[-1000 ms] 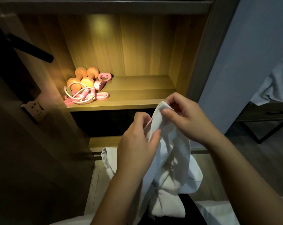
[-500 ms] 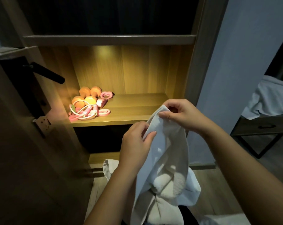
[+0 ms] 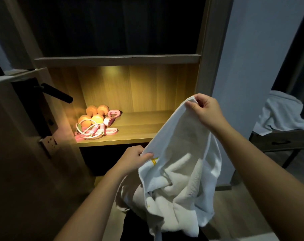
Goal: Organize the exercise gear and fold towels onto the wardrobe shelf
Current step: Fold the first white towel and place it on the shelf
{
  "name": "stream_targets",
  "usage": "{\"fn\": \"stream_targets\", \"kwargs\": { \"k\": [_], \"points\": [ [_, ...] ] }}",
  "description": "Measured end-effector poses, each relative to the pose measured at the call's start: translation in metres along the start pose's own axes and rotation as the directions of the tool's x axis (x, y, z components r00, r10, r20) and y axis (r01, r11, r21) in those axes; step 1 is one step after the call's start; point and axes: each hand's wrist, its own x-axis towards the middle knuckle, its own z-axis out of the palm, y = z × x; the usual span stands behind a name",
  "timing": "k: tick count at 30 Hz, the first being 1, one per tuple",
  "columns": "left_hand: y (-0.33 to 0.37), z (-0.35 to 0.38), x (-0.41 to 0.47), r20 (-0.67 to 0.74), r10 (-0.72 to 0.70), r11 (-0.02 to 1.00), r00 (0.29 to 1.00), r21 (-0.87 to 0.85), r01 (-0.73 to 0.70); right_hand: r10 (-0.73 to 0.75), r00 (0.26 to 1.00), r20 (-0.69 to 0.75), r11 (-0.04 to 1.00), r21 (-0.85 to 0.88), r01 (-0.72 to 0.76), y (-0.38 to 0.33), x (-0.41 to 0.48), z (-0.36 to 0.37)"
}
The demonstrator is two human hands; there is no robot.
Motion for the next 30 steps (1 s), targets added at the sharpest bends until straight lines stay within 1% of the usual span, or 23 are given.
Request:
{"fn": "stream_targets", "kwargs": {
  "k": [2,4,6,7,9,12,14,16,18,20,21,23,26,28,30],
  "points": [
    [-0.002,-0.007,0.006,-0.053,0.026,0.999,0.998,0.048,-0.024,0.016,1.000,-0.015,1.000,-0.016,-0.016,0.005,0.001,-0.004],
    [0.002,-0.023,0.014,-0.155,0.064,0.998,0.986,0.028,-0.060,0.043,0.997,-0.066,0.999,-0.021,-0.045,0.010,0.003,-0.008],
    [0.010,-0.045,0.024,-0.236,0.136,0.990,0.962,0.074,-0.122,0.078,0.989,-0.125,0.997,0.001,-0.079,0.013,0.007,-0.015],
    [0.014,-0.056,0.029,-0.251,0.183,0.980,0.951,0.117,-0.158,0.094,0.985,-0.145,0.995,0.023,-0.092,0.013,0.009,-0.017],
    [0.022,-0.076,0.034,-0.233,0.266,0.955,0.935,0.194,-0.224,0.120,0.978,-0.172,0.992,0.070,-0.109,0.013,0.013,-0.019],
    [0.024,-0.086,0.036,-0.122,0.319,0.915,0.940,0.297,-0.272,0.137,0.966,-0.218,0.986,0.121,-0.113,0.009,0.016,-0.016],
    [0.020,-0.079,0.036,-0.083,0.298,0.901,0.951,0.353,-0.252,0.110,0.968,-0.226,0.987,0.140,-0.080,0.002,0.017,-0.011],
    [0.011,-0.068,0.036,-0.071,0.238,0.902,0.969,0.387,-0.193,0.073,0.974,-0.214,0.989,0.141,-0.043,-0.006,0.017,-0.005],
    [-0.001,-0.057,0.036,-0.054,0.166,0.912,0.985,0.389,-0.132,0.052,0.980,-0.192,0.991,0.132,-0.027,-0.010,0.017,0.001],
    [-0.010,-0.048,0.037,-0.055,0.130,0.921,0.990,0.376,-0.101,0.038,0.984,-0.171,0.993,0.115,-0.019,-0.010,0.016,0.006],
    [-0.012,-0.046,0.037,-0.078,0.141,0.918,0.987,0.384,-0.100,0.033,0.985,-0.168,0.994,0.110,-0.014,-0.009,0.015,0.007],
    [-0.015,-0.044,0.040,-0.171,0.186,0.911,0.968,0.399,-0.105,0.027,0.983,-0.180,0.994,0.111,-0.007,-0.007,0.016,0.007],
    [-0.014,-0.054,0.047,-0.313,0.224,0.930,0.923,0.352,-0.106,0.016,0.975,-0.222,0.991,0.130,0.013,-0.014,0.021,0.000],
    [-0.014,-0.062,0.054,-0.318,0.237,0.924,0.918,0.367,-0.111,0.006,0.972,-0.235,0.989,0.144,0.029,-0.021,0.026,-0.004],
    [-0.015,-0.062,0.059,-0.253,0.250,0.898,0.935,0.423,-0.126,-0.006,0.969,-0.248,0.986,0.160,0.047,-0.028,0.029,-0.004]
  ]
}}
